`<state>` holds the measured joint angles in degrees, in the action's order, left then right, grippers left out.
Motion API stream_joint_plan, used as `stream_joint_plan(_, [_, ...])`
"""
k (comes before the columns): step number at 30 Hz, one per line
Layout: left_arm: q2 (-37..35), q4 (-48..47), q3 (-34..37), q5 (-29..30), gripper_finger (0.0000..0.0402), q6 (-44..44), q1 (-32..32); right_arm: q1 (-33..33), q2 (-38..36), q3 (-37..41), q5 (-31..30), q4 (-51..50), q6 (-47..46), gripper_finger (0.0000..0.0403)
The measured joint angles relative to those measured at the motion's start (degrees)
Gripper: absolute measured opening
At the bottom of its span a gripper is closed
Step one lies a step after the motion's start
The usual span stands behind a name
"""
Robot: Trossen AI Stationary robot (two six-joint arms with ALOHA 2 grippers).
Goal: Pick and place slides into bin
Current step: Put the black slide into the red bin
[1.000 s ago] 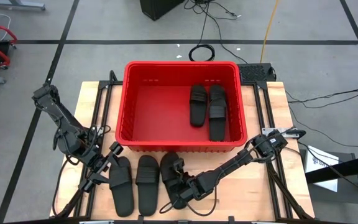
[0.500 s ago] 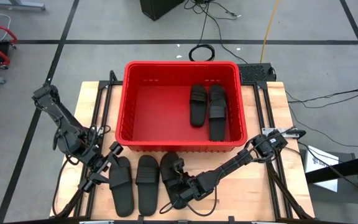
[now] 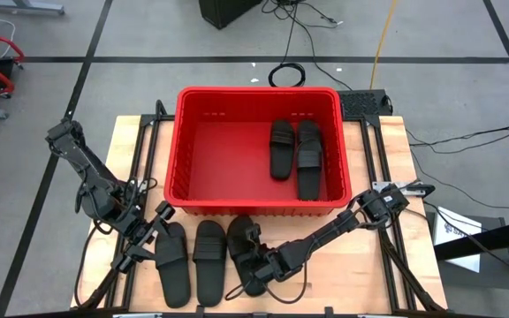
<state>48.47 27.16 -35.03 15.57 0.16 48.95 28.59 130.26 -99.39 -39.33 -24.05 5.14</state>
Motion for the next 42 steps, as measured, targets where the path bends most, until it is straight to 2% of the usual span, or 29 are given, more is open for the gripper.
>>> stream_joint_plan(16, [0.0, 0.0, 0.0, 0.0, 0.0179, -0.2, 0.0, 0.3, -3.0, 0.0, 1.8, -0.4, -3.1, 0.0012])
stream_joint_plan(31, [-0.1, 0.2, 0.0, 0.0, 0.0179, -0.2, 0.0, 0.7, -6.2, 0.0, 8.8, 0.1, -6.6, 0.0011])
stream_joint_plan(42, [-0.2, 0.2, 0.0, 0.0, 0.0179, 0.1, 0.0, 0.6, -8.8, 0.0, 9.8, 0.4, -5.8, 0.0011])
